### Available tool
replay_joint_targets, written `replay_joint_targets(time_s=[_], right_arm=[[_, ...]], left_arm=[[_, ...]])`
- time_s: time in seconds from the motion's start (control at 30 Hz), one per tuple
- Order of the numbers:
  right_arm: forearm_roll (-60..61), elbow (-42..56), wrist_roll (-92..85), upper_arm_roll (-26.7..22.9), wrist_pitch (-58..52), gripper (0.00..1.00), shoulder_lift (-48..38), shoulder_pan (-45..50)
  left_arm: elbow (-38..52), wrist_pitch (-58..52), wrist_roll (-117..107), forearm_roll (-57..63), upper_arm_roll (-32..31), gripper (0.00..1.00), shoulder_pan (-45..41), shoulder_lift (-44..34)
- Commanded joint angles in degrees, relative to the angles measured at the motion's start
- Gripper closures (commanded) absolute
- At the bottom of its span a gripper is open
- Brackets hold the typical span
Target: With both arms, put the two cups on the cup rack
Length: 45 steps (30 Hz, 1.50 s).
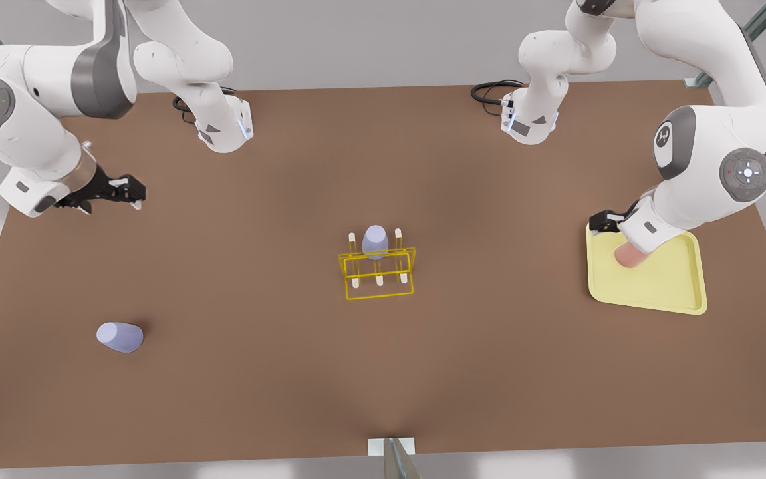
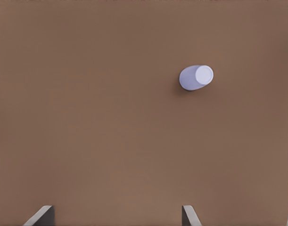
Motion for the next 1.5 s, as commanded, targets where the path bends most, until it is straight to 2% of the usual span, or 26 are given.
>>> replay_joint_targets(time_s=[0.0,0.1,0.13,0.2,0.23,0.27,0.3,0.5,0.6,0.77,0.97,1.47], right_arm=[[-0.01,-0.21,-2.05,-0.01,1.81,0.00,-0.01,-1.22],[-0.98,1.55,-2.40,-0.01,3.48,0.00,3.15,-1.22],[-1.86,6.45,-7.91,-0.10,3.66,0.00,9.37,-1.66],[-2.39,15.25,-13.91,-0.01,3.83,0.00,21.33,-5.61],[-2.21,17.45,-15.23,-0.01,4.53,0.00,24.85,-7.45],[-2.12,17.81,-19.27,-0.01,9.88,0.00,28.37,-10.27],[-1.68,17.81,-21.12,-0.01,12.60,0.00,30.13,-11.68],[-1.86,17.37,-23.94,-0.01,24.91,0.00,38.31,-16.34],[-1.42,17.46,-24.11,-0.01,30.20,0.00,42.09,-18.18],[0.25,17.64,-26.40,-0.01,36.26,0.00,45.34,-19.50],[5.09,16.84,-25.43,0.25,39.43,0.00,46.93,-19.24],[4.12,8.59,-25.43,-0.01,41.36,0.00,45.34,-18.89]], left_arm=[[0.03,0.73,1.72,0.11,-0.01,0.00,-0.06,-0.06],[0.03,0.73,1.72,-0.15,-0.01,0.00,-0.15,0.03],[0.55,1.34,1.99,-0.07,1.65,0.00,0.73,2.30],[0.82,11.08,3.56,-0.07,3.94,0.00,4.06,7.66],[0.82,15.30,9.08,-0.15,3.95,0.00,6.26,10.03],[0.73,21.27,17.88,-0.15,4.04,0.00,9.07,14.52],[0.29,24.35,19.21,-0.07,4.12,0.00,9.78,14.79],[-9.20,37.73,19.92,0.20,5.53,0.00,12.51,14.79],[-24.76,45.29,19.92,0.20,6.84,0.00,13.21,8.99],[-31.00,45.38,19.83,0.20,8.25,0.00,15.23,4.86],[-35.83,45.11,19.92,0.20,8.25,0.00,17.61,4.86],[-36.80,48.36,19.83,0.11,8.34,0.00,19.98,9.17]])
